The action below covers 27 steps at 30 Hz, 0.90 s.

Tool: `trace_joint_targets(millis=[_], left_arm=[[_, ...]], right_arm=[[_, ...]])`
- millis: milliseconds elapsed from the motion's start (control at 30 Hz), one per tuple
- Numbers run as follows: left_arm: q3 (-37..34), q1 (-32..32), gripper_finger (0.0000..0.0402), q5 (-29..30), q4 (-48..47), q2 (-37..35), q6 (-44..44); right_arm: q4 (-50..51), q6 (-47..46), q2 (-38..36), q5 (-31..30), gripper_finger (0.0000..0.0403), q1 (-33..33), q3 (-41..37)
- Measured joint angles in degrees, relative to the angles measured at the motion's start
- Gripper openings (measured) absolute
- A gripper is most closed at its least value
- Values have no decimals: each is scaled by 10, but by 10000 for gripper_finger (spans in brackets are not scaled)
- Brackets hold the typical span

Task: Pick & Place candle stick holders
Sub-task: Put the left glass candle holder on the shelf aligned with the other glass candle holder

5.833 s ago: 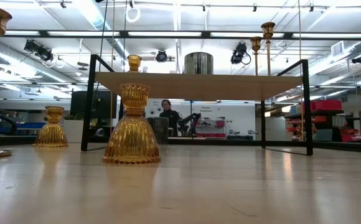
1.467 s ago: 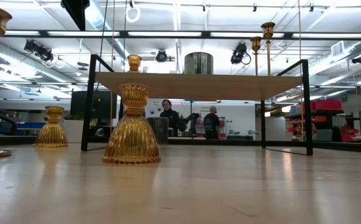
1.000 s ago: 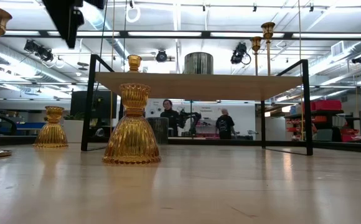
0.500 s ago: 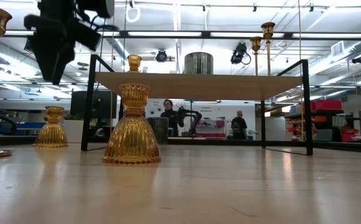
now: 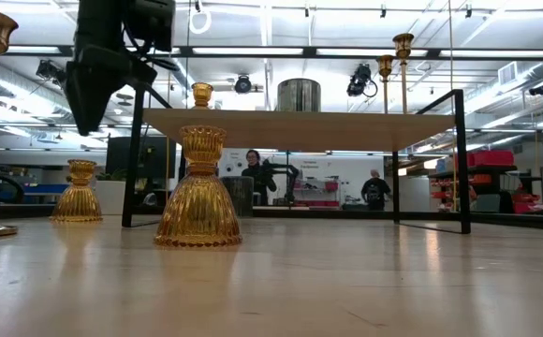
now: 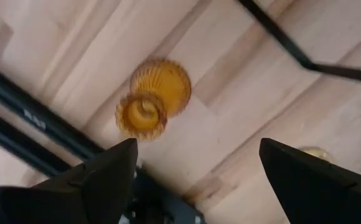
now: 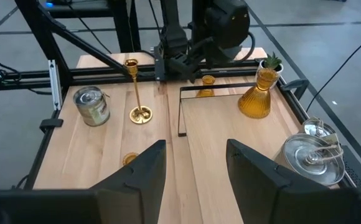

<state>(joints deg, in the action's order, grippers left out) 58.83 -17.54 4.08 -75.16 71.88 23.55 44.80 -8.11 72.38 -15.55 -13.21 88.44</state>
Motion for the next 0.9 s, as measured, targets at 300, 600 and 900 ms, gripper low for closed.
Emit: trace_joint_targets(millis=[300,600,900], left_arm=[[-16,-17,344,6,22,1,-34],[-82,-18,344,-16,70,1,-18],[-108,-17,344,-10,110,1,-21]], right_arm=[[0,-13,0,0,168,0,0],[0,-19,0,0,168,0,0],[0,-19,0,0,168,0,0]])
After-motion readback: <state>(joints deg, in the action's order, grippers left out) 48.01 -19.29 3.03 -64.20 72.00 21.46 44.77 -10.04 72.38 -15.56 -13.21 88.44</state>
